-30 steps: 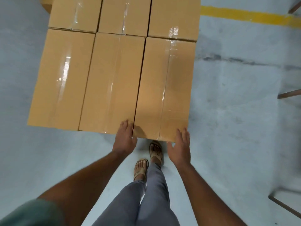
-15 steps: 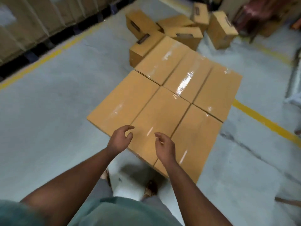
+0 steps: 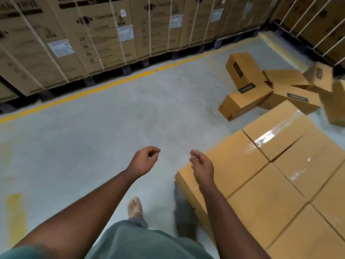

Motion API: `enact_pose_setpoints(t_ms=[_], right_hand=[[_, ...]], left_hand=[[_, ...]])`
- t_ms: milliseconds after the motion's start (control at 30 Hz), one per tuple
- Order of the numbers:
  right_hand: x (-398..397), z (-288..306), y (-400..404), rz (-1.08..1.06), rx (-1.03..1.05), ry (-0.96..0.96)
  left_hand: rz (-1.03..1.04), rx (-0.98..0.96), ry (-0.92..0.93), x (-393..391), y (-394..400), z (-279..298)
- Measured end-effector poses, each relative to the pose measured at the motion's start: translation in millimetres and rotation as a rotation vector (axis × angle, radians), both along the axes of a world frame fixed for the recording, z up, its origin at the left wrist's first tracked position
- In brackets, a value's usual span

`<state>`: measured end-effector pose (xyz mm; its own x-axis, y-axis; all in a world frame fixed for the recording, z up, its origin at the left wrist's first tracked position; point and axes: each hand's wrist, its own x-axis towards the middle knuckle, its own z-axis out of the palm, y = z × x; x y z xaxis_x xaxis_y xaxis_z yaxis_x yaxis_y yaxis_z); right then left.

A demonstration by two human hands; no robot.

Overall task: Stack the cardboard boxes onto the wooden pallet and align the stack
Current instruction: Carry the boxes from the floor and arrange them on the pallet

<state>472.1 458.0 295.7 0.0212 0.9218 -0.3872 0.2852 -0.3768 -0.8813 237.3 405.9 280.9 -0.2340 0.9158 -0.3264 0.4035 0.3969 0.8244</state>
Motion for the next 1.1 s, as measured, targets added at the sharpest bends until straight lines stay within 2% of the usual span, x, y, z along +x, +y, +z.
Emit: enact_pose_setpoints(t_ms=[133,267,433,633,933,1100], right_hand=[[-66,16,36,-0.065,-0.032,0.084],[-89,29,92,-0.116,-0.038,0.074],[-109,23,192,-0.216,-0.005,0.08],[-139,6,347,-0.281,-0.033,0.133],[-117,43,537,-0.342,-0.006,0.087],[-81,26,628,-0.466,-0.052,0.072]], left_hand=[[-0.01,-0.019,-0.016,-73,53,22],[0.01,0.028,-0.053,-107,132,33],[-0.048,0.039,-0.123,-125,243,29],[-0.074,0.036,-0.099,-154,397,21],[-0.211,-0.054,-0.121,-117,614,39],[-0.32,-0.112,-0.123,-70,739,23]])
